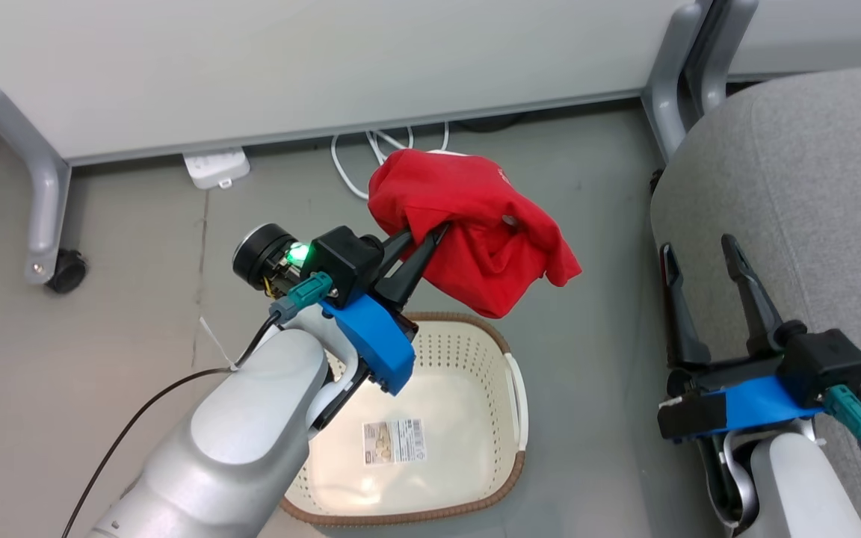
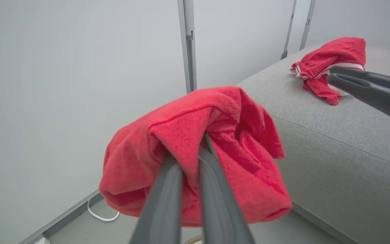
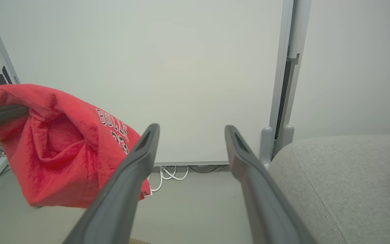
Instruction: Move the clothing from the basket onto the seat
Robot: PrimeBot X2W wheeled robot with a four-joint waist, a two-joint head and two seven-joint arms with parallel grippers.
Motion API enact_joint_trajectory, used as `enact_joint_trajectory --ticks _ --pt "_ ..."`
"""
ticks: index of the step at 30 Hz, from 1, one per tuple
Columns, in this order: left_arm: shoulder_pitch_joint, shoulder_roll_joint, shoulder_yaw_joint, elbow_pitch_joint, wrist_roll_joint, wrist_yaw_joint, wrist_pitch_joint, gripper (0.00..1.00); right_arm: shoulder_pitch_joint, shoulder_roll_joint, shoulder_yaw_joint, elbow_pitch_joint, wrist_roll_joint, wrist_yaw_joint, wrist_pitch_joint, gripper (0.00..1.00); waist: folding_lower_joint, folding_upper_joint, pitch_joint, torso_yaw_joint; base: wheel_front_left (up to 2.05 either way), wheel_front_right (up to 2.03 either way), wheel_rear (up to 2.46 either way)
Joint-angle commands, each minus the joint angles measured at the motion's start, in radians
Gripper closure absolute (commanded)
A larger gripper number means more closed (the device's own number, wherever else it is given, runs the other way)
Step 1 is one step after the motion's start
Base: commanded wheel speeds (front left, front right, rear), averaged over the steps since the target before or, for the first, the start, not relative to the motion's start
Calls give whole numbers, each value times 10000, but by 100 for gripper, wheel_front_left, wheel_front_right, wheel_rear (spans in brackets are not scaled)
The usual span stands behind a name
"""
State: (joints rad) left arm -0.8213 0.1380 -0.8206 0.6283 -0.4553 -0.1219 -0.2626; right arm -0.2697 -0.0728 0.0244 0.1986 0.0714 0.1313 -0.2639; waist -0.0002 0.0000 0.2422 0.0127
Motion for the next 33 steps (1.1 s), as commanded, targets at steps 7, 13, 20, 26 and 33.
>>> enact_joint_trajectory --ticks 7,13,20,26,33 --pt "-101 -103 31 -425 247 -31 -32 100 607 126 -20 163 88 -11 -8 0 2 0 -993 -35 0 0 0" --pt "-115 -189 -100 -689 213 -48 -32 100 971 171 -118 148 122 -11 -7 0 2 0 -1359 -2 0 0 0" --pt "17 -185 -222 -847 146 -47 -30 100 1136 203 -189 101 107 -11 -7 0 2 0 -1461 29 0 0 0" --pt "119 -127 -270 -864 80 19 -20 100 978 204 -52 -17 -2 -9 -7 0 2 0 -1419 30 0 0 0" --pt "132 -74 -284 -814 -6 50 -21 100 574 -48 546 -301 -39 -11 -7 0 2 0 -1332 -12 0 0 0"
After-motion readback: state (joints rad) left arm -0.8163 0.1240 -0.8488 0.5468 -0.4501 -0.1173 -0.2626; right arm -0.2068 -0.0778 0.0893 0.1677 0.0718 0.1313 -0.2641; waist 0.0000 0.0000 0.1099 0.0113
